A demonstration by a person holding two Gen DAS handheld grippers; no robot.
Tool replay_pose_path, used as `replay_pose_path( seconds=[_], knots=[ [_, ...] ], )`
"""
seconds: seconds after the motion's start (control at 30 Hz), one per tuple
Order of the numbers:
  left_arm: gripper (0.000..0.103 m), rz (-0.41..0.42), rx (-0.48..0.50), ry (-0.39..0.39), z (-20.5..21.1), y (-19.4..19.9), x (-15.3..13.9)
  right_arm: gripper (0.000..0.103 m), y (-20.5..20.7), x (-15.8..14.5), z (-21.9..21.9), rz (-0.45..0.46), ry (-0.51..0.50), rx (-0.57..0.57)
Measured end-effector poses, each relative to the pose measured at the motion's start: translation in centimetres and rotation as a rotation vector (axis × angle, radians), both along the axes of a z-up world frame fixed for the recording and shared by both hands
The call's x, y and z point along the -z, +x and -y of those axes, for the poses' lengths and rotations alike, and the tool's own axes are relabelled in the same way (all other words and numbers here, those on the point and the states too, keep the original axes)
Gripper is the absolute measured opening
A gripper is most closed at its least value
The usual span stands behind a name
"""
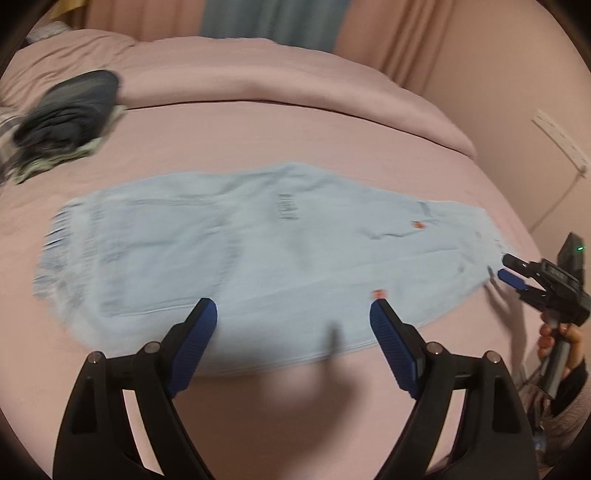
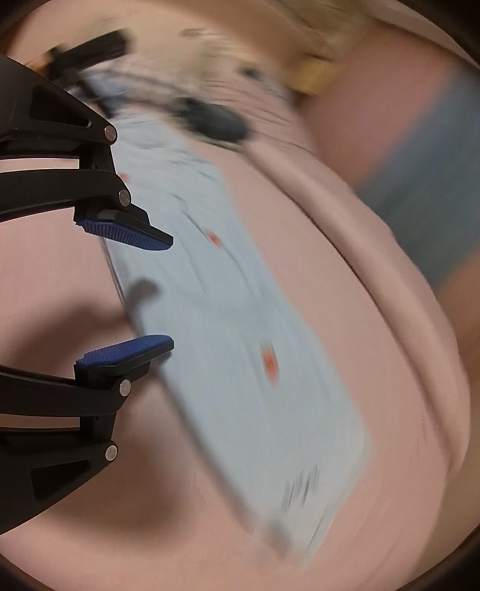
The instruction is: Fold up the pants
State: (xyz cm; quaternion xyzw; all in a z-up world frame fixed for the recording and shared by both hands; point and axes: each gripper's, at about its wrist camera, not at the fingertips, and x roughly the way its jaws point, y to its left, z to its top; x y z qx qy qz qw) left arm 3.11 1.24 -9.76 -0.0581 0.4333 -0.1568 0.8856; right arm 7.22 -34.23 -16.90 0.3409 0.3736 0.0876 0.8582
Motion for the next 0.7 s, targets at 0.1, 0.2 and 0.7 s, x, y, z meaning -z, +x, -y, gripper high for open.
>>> replay_pose_path(
  seconds=[0.1, 0.2, 0.7],
  knots=[
    [0.085, -0.017, 0.059, -0.015, 2.7, 1.0, 0.0, 0.048, -1.7, 1.3, 4.0, -0.017, 0.090, 0.158],
    [0.085, -0.024, 0.111, -0.016, 5.1, 1.8, 0.1, 0.048, -3.1, 2.5, 7.2, -0.026, 0.133, 0.279],
    [0.084, -0.098, 0.092, -0.231, 12.3, 10.9, 0.0, 0.047, 0.8, 2.8, 10.3, -0.038, 0.091, 0.385]
  ],
)
